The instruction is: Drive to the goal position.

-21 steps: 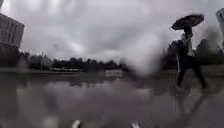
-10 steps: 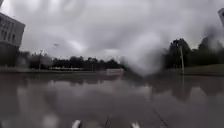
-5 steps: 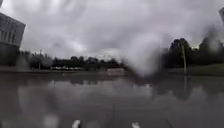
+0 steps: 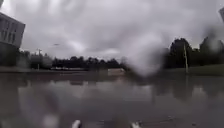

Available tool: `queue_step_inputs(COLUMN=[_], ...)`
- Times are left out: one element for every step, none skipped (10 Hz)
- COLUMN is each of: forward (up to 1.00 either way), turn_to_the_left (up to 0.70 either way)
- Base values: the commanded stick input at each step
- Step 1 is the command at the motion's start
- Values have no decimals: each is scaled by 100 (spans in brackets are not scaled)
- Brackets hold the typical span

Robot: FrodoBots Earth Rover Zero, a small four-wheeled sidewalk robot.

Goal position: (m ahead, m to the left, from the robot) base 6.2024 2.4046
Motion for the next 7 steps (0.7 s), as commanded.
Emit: queue_step_inputs(forward=[70, 70, 70, 70, 70, 70, 70], turn_to_the_left=[0, 0, 0, 0, 0, 0, 0])
